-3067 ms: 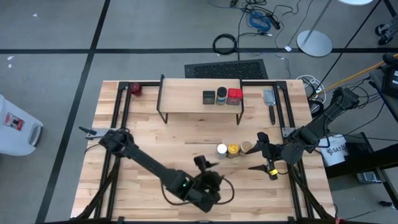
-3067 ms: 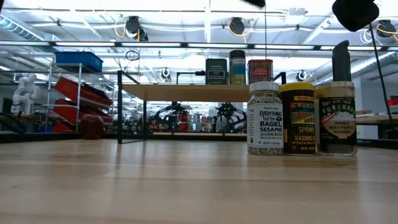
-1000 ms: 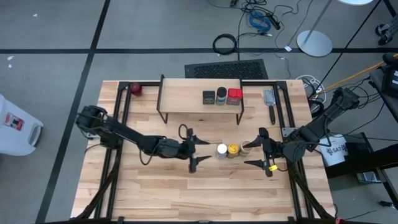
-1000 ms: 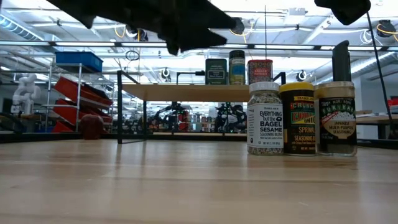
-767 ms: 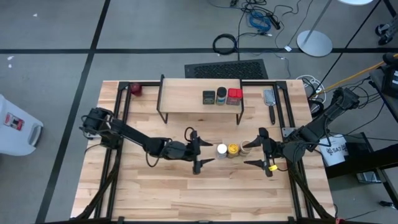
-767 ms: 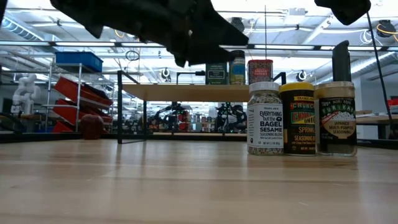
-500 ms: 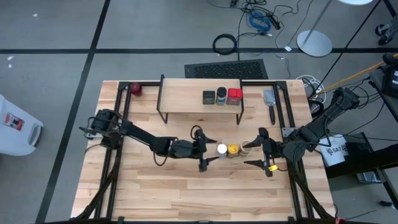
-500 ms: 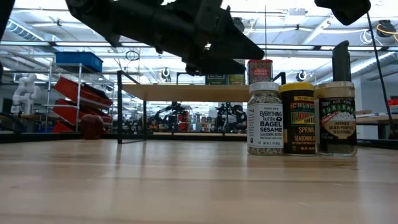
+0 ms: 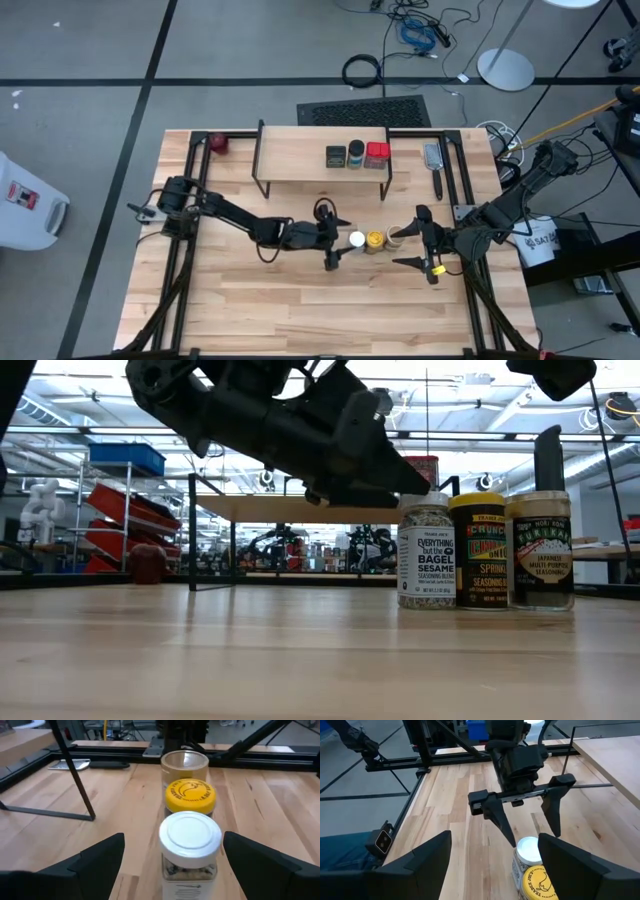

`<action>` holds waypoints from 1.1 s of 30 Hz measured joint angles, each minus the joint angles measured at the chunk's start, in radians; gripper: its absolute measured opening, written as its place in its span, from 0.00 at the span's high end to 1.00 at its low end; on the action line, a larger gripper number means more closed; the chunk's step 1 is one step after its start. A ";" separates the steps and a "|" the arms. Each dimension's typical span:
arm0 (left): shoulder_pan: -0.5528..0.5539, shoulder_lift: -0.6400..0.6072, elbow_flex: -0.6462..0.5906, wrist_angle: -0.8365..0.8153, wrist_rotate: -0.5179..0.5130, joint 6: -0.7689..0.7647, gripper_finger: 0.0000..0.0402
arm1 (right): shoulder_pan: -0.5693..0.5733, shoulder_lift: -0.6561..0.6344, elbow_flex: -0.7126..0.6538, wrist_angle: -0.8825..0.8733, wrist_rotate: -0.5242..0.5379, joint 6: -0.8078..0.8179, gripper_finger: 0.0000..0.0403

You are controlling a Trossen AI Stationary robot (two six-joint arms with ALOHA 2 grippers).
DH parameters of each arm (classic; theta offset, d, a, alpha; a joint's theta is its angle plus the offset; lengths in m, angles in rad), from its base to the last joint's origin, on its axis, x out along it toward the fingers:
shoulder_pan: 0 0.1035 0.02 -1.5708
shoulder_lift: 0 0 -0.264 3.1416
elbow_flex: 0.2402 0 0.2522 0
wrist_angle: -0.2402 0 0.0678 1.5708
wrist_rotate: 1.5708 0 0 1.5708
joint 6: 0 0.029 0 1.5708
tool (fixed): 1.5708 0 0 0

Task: Shelf spices
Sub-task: Put the white seasoning bottle on the shelf

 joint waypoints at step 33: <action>0.009 0.106 0.106 0.009 0.092 -0.024 0.14 | 0.000 0.000 0.000 0.005 0.009 -0.023 0.29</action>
